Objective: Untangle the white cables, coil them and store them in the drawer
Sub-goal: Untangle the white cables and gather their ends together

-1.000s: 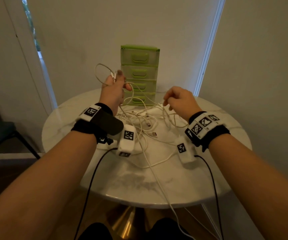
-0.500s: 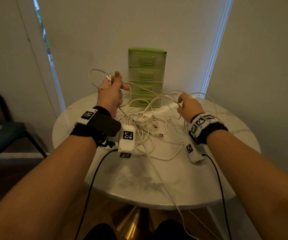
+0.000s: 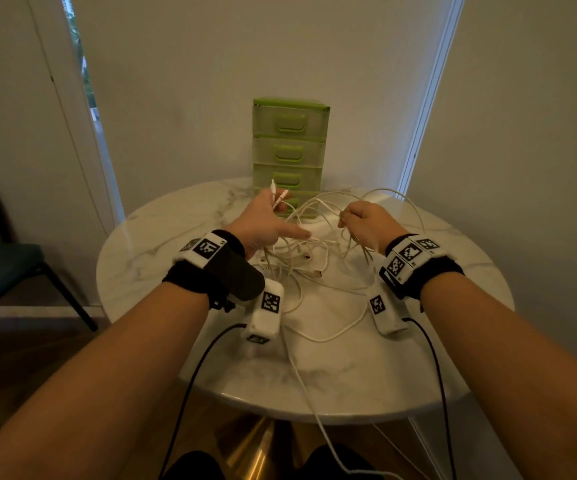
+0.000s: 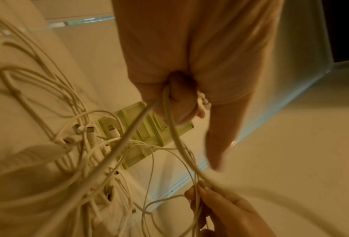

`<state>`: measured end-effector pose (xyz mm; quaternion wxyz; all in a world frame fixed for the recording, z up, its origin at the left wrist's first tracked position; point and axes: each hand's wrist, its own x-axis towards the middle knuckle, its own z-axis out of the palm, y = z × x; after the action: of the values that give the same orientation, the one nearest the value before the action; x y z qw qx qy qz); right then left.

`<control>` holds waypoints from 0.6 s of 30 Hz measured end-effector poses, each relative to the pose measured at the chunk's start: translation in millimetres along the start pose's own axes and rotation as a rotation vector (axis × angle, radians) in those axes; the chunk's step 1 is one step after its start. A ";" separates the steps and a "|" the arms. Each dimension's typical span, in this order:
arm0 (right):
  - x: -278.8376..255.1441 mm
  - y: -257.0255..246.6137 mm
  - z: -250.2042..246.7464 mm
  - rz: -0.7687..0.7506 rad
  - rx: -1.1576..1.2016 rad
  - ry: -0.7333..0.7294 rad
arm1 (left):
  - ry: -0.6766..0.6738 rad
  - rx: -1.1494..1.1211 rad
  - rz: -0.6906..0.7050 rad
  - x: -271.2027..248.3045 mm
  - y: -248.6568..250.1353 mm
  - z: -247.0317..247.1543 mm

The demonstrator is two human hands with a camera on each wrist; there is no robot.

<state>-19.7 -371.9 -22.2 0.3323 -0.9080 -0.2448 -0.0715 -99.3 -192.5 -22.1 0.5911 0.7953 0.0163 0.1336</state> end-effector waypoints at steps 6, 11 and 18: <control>-0.9 5.6 0.3 -0.035 0.118 0.017 | 0.188 -0.227 -0.061 10.4 -2.3 -10.2; 1.0 2.3 3.7 -0.081 0.167 -0.001 | 0.092 0.120 0.056 15.6 -6.2 8.7; -1.9 -4.9 4.7 -0.217 -0.041 0.155 | 0.128 -0.060 -0.009 17.3 1.9 23.9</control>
<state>-23.9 -366.5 -23.6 0.3222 -0.8746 -0.3134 -0.1820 -77.4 -212.3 -23.3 0.6131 0.7669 0.0534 0.1818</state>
